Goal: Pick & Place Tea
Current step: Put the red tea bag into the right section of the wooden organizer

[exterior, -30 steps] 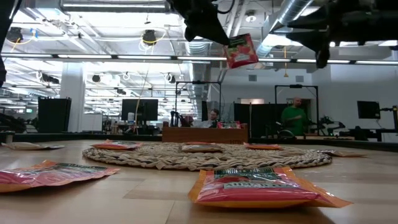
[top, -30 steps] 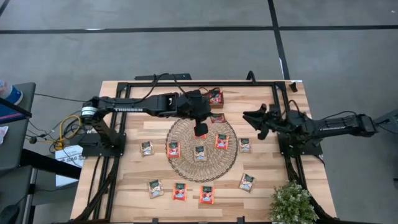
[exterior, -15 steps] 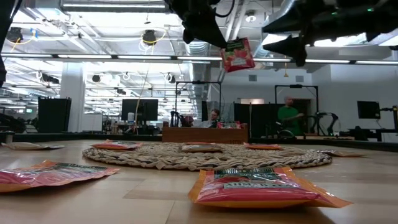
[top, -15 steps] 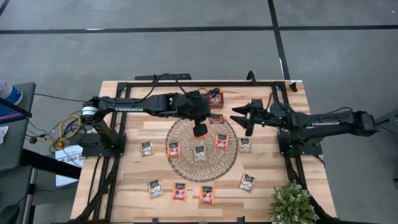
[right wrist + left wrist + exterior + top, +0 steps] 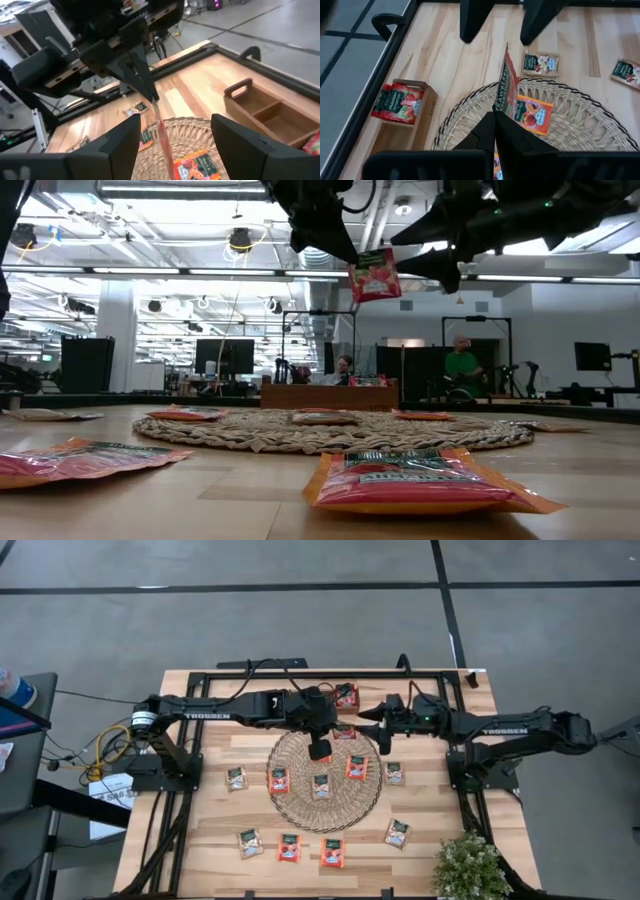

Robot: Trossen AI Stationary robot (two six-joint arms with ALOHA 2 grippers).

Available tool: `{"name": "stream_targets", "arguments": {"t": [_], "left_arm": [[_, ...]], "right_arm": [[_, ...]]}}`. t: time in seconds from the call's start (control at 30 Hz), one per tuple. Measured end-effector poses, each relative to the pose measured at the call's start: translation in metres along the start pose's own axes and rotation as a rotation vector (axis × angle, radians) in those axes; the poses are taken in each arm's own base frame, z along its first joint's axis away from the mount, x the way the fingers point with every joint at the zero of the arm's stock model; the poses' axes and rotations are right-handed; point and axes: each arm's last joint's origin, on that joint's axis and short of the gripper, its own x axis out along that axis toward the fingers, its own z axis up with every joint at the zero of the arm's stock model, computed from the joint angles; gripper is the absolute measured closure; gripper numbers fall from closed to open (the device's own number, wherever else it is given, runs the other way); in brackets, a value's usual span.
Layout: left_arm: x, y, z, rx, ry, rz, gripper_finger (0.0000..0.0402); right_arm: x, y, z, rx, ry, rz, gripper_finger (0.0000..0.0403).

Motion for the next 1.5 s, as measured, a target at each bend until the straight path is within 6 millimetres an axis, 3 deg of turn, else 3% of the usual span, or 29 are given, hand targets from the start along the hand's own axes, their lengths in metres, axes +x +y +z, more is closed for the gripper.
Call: {"name": "stream_targets", "arguments": {"t": [0.5,0.97,1.2,1.5], "left_arm": [[0.000,0.000,0.000,0.021,0.000,0.001,0.0401],[0.000,0.000,0.000,0.021,0.000,0.001,0.0401],[0.000,0.000,0.000,0.021,0.000,0.001,0.0401],[0.000,0.000,0.000,0.019,0.001,0.001,0.0401]], "right_arm": [[0.018,-0.004,-0.008,0.006,0.066,-0.007,0.0176],[0.018,-0.003,-0.006,0.003,0.042,0.001,0.0295],[0.018,-0.003,-0.006,-0.017,0.047,0.020,0.0387],[0.018,-0.002,-0.006,-0.014,0.050,0.030,0.0402]]}}
